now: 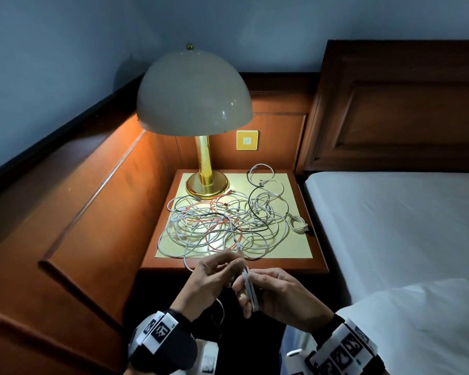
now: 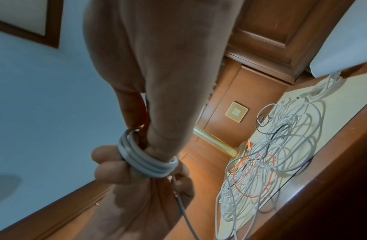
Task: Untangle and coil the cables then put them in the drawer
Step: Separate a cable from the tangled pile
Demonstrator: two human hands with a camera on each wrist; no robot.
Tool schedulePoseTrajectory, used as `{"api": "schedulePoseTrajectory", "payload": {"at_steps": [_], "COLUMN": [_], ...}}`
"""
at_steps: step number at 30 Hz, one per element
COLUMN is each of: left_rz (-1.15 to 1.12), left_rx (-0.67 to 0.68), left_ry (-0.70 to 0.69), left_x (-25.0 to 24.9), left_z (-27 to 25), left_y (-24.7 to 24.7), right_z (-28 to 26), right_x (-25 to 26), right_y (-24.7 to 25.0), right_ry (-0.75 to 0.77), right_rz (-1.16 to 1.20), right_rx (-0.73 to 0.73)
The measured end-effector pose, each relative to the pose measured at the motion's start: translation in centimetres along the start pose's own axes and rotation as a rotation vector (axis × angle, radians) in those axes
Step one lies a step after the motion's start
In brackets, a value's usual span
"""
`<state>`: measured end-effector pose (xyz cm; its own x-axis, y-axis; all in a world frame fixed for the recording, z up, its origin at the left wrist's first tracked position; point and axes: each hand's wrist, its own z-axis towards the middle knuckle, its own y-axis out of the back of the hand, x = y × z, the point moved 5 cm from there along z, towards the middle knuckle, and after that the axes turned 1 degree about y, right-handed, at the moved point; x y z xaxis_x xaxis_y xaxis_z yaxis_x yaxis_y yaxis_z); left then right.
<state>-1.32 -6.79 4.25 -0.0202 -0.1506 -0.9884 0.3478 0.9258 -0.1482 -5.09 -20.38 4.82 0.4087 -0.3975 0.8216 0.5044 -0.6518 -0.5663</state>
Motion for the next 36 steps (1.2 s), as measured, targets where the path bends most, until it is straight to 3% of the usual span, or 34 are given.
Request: {"api": "schedulePoseTrajectory", "payload": {"at_steps": [6, 9, 13, 15, 18, 20, 22, 29, 36], "left_rz": [-0.121, 0.047, 0.276, 0.399, 0.574, 0.662, 0.743, 0.839, 0.677], "left_rx": [-0.103, -0.180, -0.115, -0.111, -0.119, -0.151, -0.173, -0.175, -0.096], "left_ry": [-0.019, -0.040, -0.092, -0.171, -0.313, -0.396, -0.457, -0.517, -0.431], "left_x": [1.3, 2.1, 2.3, 1.9, 0.4, -0.9, -1.9, -4.1, -3.7], "left_z": [-0.9, -1.2, -1.8, -2.3, -2.7, -2.8, -2.8, -1.5, 0.2], "left_y": [-1.3, -1.1, -2.4, -2.9, -3.3, -3.1, -2.8, -1.8, -0.9], "right_z": [0.3, 0.6, 1.0, 1.3, 1.5, 1.4, 1.5, 1.2, 0.9], "right_x": [2.3, 4.7, 8.0, 8.9, 9.2, 8.8, 7.9, 3.4, 1.1], "right_y": [-1.5, -1.3, -0.5, 0.2, 1.2, 1.9, 2.7, 3.3, 2.8], "right_ry": [0.211, 0.343, 0.557, 0.633, 0.716, 0.715, 0.655, 0.266, 0.077], "right_rz": [0.015, -0.039, -0.184, -0.355, -0.826, -1.114, -1.235, -0.923, -0.260], "right_rx": [-0.040, -0.192, -0.337, -0.387, -0.505, -0.548, -0.526, -0.355, -0.282]}}
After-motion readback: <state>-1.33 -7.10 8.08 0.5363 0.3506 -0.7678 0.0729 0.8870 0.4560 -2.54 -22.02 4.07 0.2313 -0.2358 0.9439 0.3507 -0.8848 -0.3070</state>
